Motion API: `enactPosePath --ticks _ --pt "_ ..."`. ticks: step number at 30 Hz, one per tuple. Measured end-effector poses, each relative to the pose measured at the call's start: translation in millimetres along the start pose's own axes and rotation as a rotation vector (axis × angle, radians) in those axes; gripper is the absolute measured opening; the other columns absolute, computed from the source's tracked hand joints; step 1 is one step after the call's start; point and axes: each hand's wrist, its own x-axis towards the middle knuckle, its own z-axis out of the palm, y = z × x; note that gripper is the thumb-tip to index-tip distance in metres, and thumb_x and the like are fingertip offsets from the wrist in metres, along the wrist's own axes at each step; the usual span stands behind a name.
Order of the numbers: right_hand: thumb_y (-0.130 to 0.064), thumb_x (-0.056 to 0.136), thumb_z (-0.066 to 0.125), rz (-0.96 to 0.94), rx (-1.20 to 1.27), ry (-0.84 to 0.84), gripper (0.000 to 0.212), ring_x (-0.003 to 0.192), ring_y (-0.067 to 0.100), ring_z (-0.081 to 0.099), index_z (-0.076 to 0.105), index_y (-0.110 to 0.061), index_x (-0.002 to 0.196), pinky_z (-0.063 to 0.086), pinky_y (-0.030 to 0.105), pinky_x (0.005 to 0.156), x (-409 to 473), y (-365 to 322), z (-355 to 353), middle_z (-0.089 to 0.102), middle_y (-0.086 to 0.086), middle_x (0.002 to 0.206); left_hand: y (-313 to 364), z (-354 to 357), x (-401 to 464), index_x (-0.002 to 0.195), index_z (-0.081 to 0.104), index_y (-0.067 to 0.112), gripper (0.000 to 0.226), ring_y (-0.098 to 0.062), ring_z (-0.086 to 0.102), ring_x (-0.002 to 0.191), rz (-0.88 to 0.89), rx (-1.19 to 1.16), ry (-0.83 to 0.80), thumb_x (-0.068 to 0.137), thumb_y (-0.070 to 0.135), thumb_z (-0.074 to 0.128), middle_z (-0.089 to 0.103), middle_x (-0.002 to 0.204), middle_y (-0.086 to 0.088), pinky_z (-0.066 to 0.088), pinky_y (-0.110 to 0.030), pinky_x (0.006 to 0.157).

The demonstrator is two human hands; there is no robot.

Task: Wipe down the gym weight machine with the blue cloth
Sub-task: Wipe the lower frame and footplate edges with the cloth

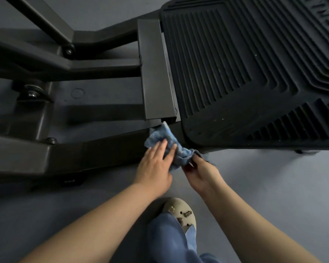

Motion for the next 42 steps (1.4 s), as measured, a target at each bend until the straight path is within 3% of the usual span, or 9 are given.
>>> enactPosePath --ticks 5,10,14,19,23,27,29,33,42 --pt "0.001 0.088 0.038 -0.068 0.318 -0.048 0.03 0.107 0.026 0.056 0.058 -0.004 0.11 0.051 0.035 0.091 20 -35 -30 0.063 0.016 0.115 30 -5 18 0.15 -0.001 0.014 0.072 -0.022 -0.002 0.145 0.047 0.008 0.01 0.093 0.026 0.04 -0.003 0.158 -0.01 -0.004 -0.033 0.117" --pt "-0.011 0.081 0.04 0.039 0.31 -0.151 0.049 0.11 0.028 0.057 0.053 -0.004 0.128 0.043 0.037 0.1 21 -8 -20 0.06 0.017 0.124 12 0 8 0.147 -0.016 0.015 0.073 -0.024 -0.006 0.145 0.081 0.159 -0.012 0.096 0.028 0.034 -0.01 0.157 -0.011 -0.006 -0.038 0.116" --pt "-0.01 0.095 0.028 0.11 0.176 -0.111 0.051 0.096 0.027 0.059 0.03 -0.002 0.145 0.047 0.035 0.088 21 20 -3 0.04 0.018 0.145 -21 0 -8 0.135 -0.03 0.018 0.076 -0.023 -0.005 0.146 0.033 0.2 -0.044 0.096 0.028 0.034 -0.011 0.157 -0.011 -0.006 -0.038 0.116" --pt "-0.01 0.092 0.032 0.318 0.005 -0.139 0.049 0.127 0.03 0.045 0.038 0.001 0.139 0.034 0.04 0.104 18 58 17 0.056 0.015 0.127 -74 7 -42 0.138 -0.017 0.015 0.085 -0.026 0.014 0.145 -0.112 0.167 -0.071 0.088 0.024 0.05 0.003 0.156 -0.013 0.005 -0.037 0.117" --pt "-0.005 0.097 0.032 0.306 -0.035 -0.086 0.024 0.102 0.031 0.057 0.056 -0.001 0.099 0.045 0.039 0.093 13 70 20 0.059 0.015 0.103 -79 4 -44 0.15 -0.003 0.016 0.071 -0.021 0.008 0.146 -0.229 0.049 -0.117 0.094 0.029 0.039 0.002 0.158 -0.011 0.004 -0.029 0.117" --pt "-0.001 0.096 0.044 -0.014 -0.136 0.027 0.015 0.071 0.022 0.062 0.056 -0.007 0.087 0.057 0.027 0.055 0 51 7 0.061 0.014 0.084 -49 3 -21 0.151 0.007 0.019 0.061 -0.02 0.007 0.146 -0.094 -0.031 -0.033 0.093 0.035 0.022 0.005 0.158 -0.008 0.002 -0.028 0.116" --pt "-0.002 0.093 0.053 -0.239 -0.308 0.106 0.006 0.078 0.022 0.065 0.057 -0.005 0.096 0.058 0.026 0.058 -7 34 0 0.064 0.012 0.09 -35 3 -4 0.151 0.005 0.021 0.057 -0.019 0.002 0.146 -0.044 -0.053 -0.033 0.099 0.03 0.026 0.002 0.158 -0.005 0.0 -0.03 0.117" --pt "-0.014 0.082 0.071 -0.569 -0.721 0.143 0.036 0.086 0.009 0.066 0.048 -0.004 0.109 0.055 0.021 0.075 -35 9 1 0.065 0.004 0.097 -17 -3 26 0.15 -0.002 0.023 0.061 -0.021 0.0 0.146 -0.083 -0.017 -0.047 0.099 0.034 0.029 -0.002 0.159 -0.004 0.003 -0.036 0.119" --pt "-0.013 0.087 0.062 -0.687 -1.711 -0.208 0.05 0.123 0.02 0.045 0.045 -0.009 0.134 0.033 0.022 0.098 -44 -10 28 0.045 0.008 0.136 -30 -41 29 0.15 -0.005 0.024 0.065 -0.027 0.007 0.145 -0.326 -0.142 -0.36 0.099 0.036 0.035 -0.004 0.159 -0.003 0.02 -0.043 0.115"
